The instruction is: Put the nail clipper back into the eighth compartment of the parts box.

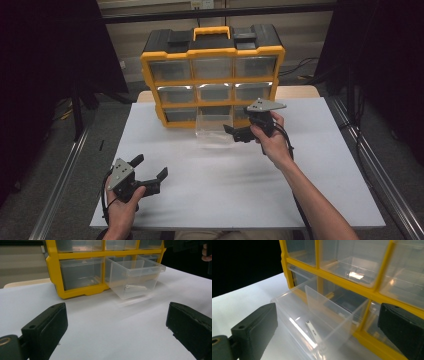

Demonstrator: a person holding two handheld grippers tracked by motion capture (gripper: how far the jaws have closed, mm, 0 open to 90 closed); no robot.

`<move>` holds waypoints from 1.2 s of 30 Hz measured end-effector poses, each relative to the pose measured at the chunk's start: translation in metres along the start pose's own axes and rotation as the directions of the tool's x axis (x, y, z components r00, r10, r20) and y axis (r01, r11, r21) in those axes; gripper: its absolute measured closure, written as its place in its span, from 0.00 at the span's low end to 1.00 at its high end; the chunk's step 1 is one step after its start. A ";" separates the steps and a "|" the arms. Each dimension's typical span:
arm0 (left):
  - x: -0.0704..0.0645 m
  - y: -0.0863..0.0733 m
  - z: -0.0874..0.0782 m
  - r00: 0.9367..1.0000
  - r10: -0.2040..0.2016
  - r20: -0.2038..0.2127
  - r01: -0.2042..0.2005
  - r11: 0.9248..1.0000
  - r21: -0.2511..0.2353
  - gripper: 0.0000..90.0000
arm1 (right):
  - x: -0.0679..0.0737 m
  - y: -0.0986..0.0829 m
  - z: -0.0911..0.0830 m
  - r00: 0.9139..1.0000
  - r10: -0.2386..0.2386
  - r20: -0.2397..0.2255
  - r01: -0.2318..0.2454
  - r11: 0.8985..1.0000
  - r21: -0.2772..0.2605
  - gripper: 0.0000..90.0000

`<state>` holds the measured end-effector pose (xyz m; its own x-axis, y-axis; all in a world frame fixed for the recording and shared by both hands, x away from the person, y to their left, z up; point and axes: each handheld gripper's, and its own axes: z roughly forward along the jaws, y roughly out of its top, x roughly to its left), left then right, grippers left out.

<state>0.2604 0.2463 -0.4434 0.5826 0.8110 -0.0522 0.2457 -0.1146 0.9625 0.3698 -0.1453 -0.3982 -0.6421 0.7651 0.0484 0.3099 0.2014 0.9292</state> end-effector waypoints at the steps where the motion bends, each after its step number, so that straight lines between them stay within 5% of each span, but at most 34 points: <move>1: 0.000 0.000 0.000 1.000 0.000 -0.001 0.000 1.000 0.001 0.04 | 0.000 -0.003 -0.003 1.000 0.000 0.010 0.000 1.000 0.001 0.03; 22: 0.001 0.000 0.001 1.000 -0.013 -0.024 0.013 1.000 -0.002 0.05 | 0.007 -0.049 -0.071 0.994 0.007 0.114 -0.002 0.999 -0.045 0.02; 36: -0.001 -0.001 0.000 0.999 -0.019 -0.027 0.018 1.000 -0.010 0.05 | -0.007 -0.092 -0.133 0.966 0.090 0.242 -0.072 0.994 -0.081 0.02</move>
<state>0.2596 0.2462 -0.4444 0.5565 0.8285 -0.0628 0.2486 -0.0939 0.9640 0.2526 -0.2505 -0.4350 -0.4225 0.9054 0.0419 0.2975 0.0949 0.9500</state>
